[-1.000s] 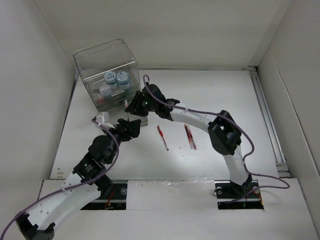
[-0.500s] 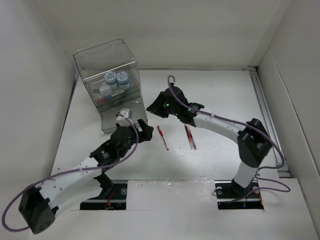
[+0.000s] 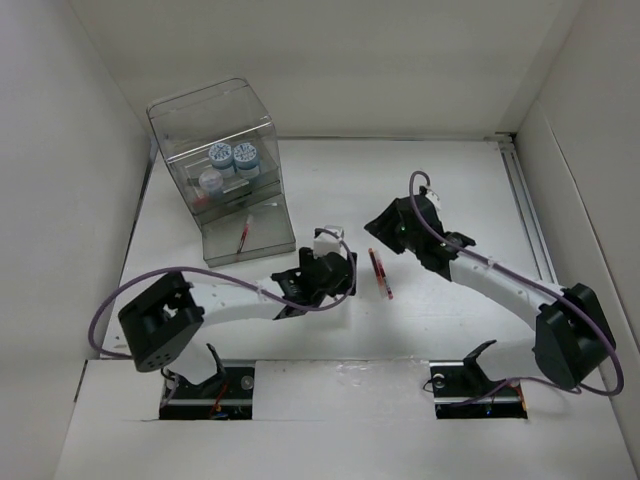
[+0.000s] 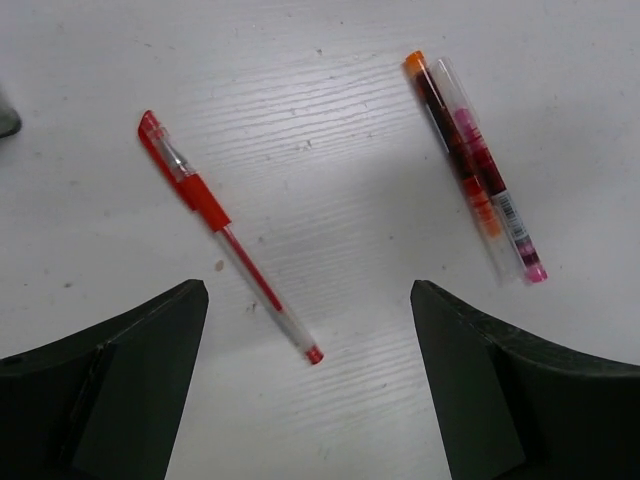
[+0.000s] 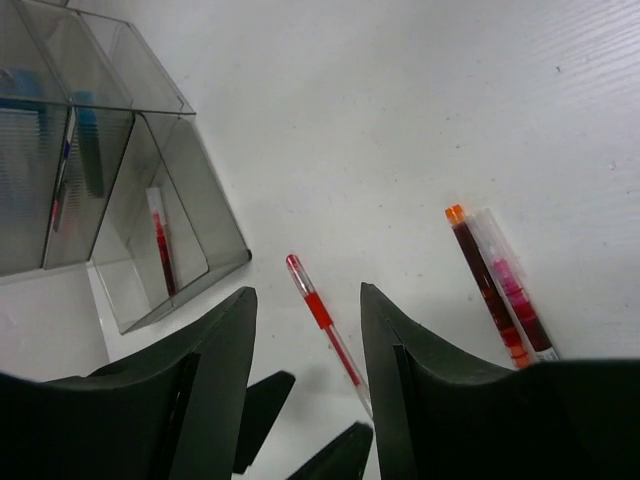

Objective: Sort the stationery into containers
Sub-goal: Grab a piece of stationery with the left arm

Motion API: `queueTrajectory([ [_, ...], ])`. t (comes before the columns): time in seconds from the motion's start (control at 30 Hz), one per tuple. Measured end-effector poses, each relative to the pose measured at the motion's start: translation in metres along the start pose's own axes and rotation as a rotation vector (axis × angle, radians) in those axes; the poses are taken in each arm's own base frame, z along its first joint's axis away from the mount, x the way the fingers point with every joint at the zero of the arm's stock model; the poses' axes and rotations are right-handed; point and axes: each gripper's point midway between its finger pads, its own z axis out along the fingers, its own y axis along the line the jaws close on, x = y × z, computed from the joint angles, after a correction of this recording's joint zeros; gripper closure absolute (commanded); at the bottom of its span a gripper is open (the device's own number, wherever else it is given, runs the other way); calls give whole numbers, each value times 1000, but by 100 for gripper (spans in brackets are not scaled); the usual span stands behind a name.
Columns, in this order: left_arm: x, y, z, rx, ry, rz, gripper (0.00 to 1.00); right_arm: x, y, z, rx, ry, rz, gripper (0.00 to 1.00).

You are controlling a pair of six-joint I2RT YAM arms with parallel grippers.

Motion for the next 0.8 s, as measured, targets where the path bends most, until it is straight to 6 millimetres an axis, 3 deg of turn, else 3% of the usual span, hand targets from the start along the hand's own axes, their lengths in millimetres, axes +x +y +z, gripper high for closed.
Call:
queueTrajectory([
  [0.13, 7, -3, 18, -53, 10, 18, 31, -3, -7, -10, -12, -5, 0, 48],
  [0.33, 13, 7, 22, -104, 13, 10, 44, -17, -25, -18, -8, -24, 21, 48],
  [0.5, 25, 9, 33, -131, 39, 17, 70, -22, -39, -25, -8, -27, 40, 48],
  [0.57, 36, 13, 38, -151, 64, 29, 70, -24, -43, -28, -12, -26, 47, 47],
  [0.73, 36, 14, 40, -160, 55, 12, 61, -33, -47, -32, -27, -37, 58, 47],
  [0.8, 35, 14, 40, -161, 52, 8, 65, -35, -50, -32, -24, -36, 62, 47],
])
